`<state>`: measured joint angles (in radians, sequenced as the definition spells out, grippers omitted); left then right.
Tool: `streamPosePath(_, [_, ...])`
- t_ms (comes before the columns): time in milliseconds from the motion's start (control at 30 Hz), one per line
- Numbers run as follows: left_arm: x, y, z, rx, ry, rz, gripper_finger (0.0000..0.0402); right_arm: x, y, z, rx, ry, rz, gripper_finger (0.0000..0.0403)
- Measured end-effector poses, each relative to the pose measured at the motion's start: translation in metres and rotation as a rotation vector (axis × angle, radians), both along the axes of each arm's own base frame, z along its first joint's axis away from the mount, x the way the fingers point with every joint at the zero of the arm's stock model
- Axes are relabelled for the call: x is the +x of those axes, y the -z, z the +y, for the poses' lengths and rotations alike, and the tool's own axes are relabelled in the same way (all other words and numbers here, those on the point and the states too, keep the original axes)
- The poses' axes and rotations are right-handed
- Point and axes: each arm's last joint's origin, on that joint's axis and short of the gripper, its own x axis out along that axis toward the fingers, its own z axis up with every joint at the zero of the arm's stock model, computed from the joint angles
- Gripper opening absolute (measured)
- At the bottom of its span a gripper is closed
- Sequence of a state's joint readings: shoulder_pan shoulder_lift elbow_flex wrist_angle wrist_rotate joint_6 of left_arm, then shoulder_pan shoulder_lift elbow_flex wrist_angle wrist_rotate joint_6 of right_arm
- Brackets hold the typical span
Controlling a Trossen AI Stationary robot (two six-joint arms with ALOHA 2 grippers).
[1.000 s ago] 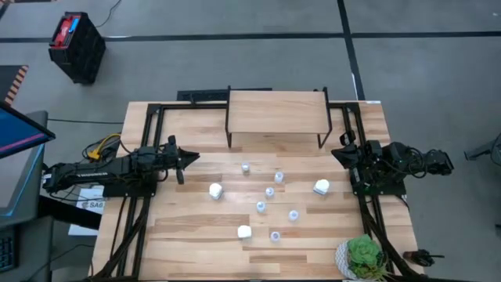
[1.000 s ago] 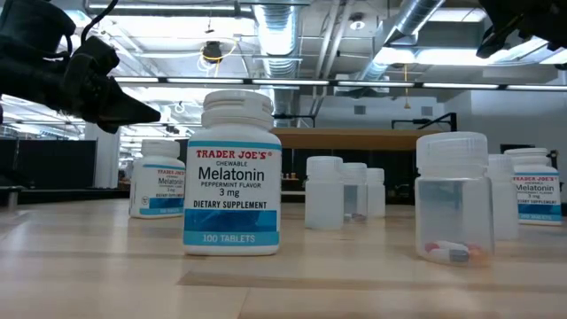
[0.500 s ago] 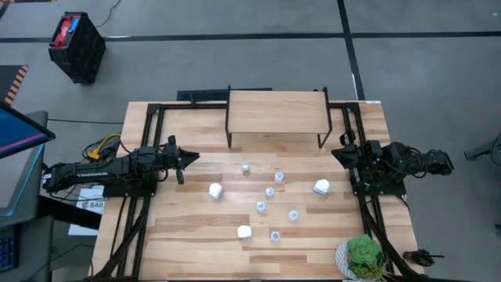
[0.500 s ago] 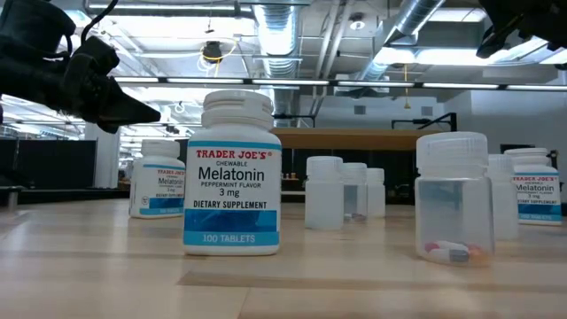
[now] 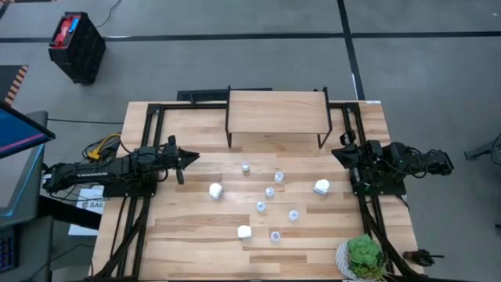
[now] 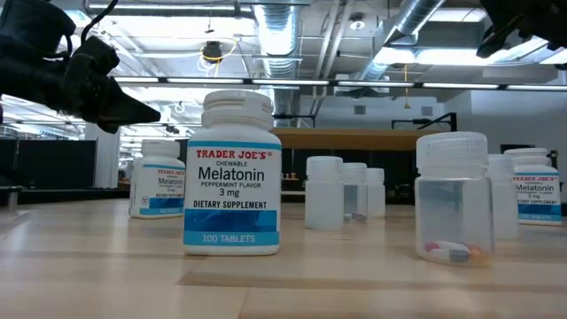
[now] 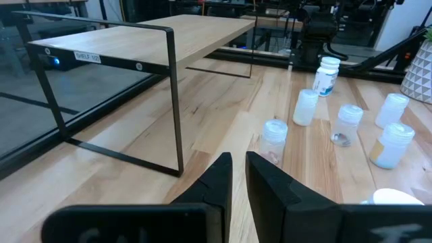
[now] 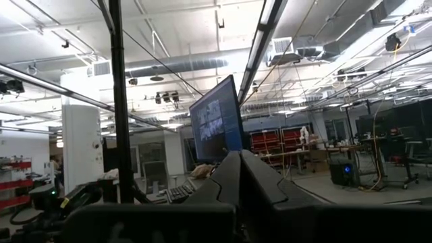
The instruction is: Pick and place medicine bottles onto shelf by color
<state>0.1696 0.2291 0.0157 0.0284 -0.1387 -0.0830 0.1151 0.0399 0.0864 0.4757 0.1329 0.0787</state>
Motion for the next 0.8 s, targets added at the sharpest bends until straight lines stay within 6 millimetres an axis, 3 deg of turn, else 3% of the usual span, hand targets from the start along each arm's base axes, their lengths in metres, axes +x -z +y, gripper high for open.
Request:
streamPosePath(500, [0.0000,-0.0001,0.0001,-0.025,-0.009,-0.009,0.0032,0.0005,0.0009,-0.0001,-0.045,0.027,0.013,0.0029])
streamPosePath(633, [0.0000,-0.0003,0.0003,-0.083,-0.025,-0.033,0.0032,0.0007,0.0013,-0.0025,-0.125,0.128,0.025,0.0028])
streamPosePath(800, [0.0005,-0.0049,0.0011,-0.028,-0.040,-0.068,0.0032,0.0004,0.0021,-0.0088,-0.169,0.345,0.069,0.0028])
